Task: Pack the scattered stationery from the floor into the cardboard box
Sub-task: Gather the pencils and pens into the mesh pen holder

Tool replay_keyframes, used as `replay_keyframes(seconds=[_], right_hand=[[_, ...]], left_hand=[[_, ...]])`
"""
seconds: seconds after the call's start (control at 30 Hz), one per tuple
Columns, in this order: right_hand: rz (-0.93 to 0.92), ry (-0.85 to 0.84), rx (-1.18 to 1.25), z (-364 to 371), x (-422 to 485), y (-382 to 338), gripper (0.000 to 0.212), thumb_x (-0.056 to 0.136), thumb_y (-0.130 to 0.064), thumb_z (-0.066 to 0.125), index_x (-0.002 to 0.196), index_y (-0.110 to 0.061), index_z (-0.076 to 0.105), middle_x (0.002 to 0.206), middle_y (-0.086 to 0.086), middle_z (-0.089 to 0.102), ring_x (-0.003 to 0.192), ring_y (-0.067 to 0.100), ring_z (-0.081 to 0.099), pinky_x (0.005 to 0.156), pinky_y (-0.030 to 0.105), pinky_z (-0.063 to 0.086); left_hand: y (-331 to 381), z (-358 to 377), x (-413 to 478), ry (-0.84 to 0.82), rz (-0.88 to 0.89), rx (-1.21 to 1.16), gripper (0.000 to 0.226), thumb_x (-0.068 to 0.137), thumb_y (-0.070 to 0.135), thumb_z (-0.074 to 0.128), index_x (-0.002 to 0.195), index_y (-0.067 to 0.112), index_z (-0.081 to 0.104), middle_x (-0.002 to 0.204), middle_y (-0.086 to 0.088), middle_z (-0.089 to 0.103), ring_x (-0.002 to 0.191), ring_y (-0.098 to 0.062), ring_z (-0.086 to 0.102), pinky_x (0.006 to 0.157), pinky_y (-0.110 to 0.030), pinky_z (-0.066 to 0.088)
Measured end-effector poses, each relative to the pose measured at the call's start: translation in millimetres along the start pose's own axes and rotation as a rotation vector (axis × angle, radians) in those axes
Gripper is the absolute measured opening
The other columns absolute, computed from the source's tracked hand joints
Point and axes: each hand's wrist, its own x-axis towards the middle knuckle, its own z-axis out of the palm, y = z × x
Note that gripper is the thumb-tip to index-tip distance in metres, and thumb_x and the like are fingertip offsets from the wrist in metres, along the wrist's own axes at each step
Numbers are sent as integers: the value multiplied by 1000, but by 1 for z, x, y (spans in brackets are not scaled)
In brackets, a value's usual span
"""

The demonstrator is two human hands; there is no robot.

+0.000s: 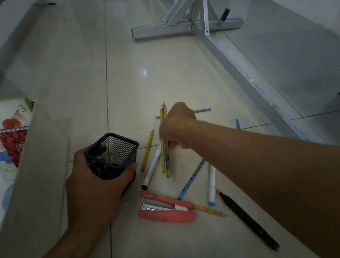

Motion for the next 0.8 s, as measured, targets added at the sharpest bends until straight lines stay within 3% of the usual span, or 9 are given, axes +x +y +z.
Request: replay_keyframes(seconds=[0.1, 0.23, 0.33, 0.4, 0.5, 0.67, 0.8], right_hand=[[-137, 96, -75, -13, 2, -15, 19, 79, -12, 79, 91, -8, 65, 107, 13, 72, 96, 31, 73, 83, 32, 59], [-370, 219, 58, -37, -3, -50, 26, 77, -24, 82, 97, -10, 71, 98, 11, 74, 88, 27, 75, 81, 41, 63], [-524, 120, 288, -43, -22, -75, 14, 83, -14, 78, 87, -2, 72, 82, 16, 76, 70, 27, 77, 70, 46, 65], [-589, 6, 392, -44, -40, -84, 15, 88, -7, 75, 91, 6, 69, 83, 23, 75, 67, 26, 78, 68, 46, 65], [-607, -113, 368, -28, -61, -76, 12, 89, -5, 74, 94, 4, 68, 86, 24, 75, 70, 28, 78, 67, 47, 65], [-572, -170, 272, 12, -65, -42, 8, 83, -16, 79, 88, -17, 72, 76, 11, 77, 75, 25, 78, 77, 49, 63], [-516, -199, 270, 27, -70, -29, 7, 87, -12, 77, 91, -16, 73, 77, 6, 77, 78, 19, 76, 79, 43, 64]], left_hand=[[2, 0, 0, -13, -9, -21, 69, 58, 26, 95, 119, 26, 61, 97, 23, 63, 82, 20, 59, 61, 5, 41], [2, 0, 1, -19, -16, -62, 68, 59, 20, 95, 118, 25, 61, 99, 27, 63, 87, 20, 61, 64, 2, 45], [2, -1, 1, -22, -15, -62, 67, 60, 22, 95, 118, 26, 61, 101, 24, 65, 91, 17, 61, 65, 0, 47], [4, -2, 1, -28, -12, -63, 68, 61, 23, 94, 120, 25, 60, 102, 23, 65, 94, 19, 60, 66, 0, 47], [6, -3, 2, -41, -23, -68, 69, 62, 24, 94, 122, 25, 60, 103, 22, 66, 95, 18, 60, 65, 1, 47], [6, -4, 2, -53, -51, -94, 70, 61, 28, 94, 122, 26, 59, 104, 16, 71, 92, 9, 65, 65, -2, 49], [5, -6, 1, -62, -57, -90, 73, 62, 31, 93, 125, 27, 57, 106, 16, 69, 95, 0, 67, 65, -3, 49]])
